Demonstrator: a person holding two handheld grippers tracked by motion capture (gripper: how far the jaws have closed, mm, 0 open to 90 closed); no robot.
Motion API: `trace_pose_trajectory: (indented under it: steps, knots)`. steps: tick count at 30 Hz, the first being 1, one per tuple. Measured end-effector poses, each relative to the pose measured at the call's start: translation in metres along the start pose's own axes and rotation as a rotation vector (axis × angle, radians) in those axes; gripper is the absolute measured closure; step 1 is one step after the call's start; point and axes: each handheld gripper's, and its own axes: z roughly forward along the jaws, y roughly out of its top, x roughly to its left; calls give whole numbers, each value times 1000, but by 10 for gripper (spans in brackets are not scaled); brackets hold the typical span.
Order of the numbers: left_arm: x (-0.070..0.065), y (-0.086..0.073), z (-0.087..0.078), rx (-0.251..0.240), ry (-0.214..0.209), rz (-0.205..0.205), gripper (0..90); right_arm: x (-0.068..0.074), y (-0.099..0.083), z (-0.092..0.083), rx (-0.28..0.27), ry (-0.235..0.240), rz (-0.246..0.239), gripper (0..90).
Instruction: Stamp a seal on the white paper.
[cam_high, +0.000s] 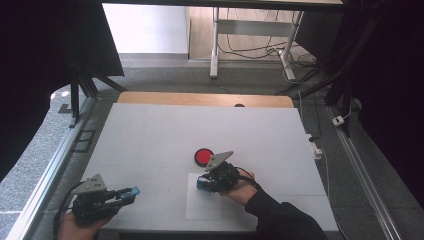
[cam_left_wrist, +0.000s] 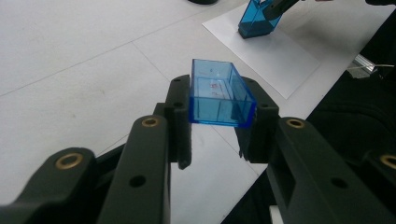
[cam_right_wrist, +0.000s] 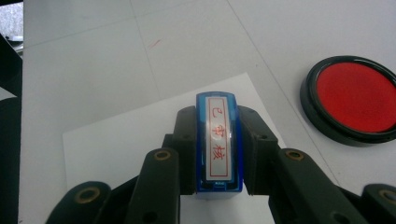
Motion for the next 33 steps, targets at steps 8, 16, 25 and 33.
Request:
trace_pose_trajectory:
  steps: [8,16,25,33]
  knots:
    - [0,0,0,-1,-1,0,683,0,4,-8,-48,1,14,713]
    - [0,0,0,-1,1,0,683,1,9,-21,-97,1,19,713]
    - [0,0,0,1,-1,-2,683,0,13,-37,-162,6,37,713]
    - [0,0,0,0,-2,1,683,2,18,-50,-209,19,46,713]
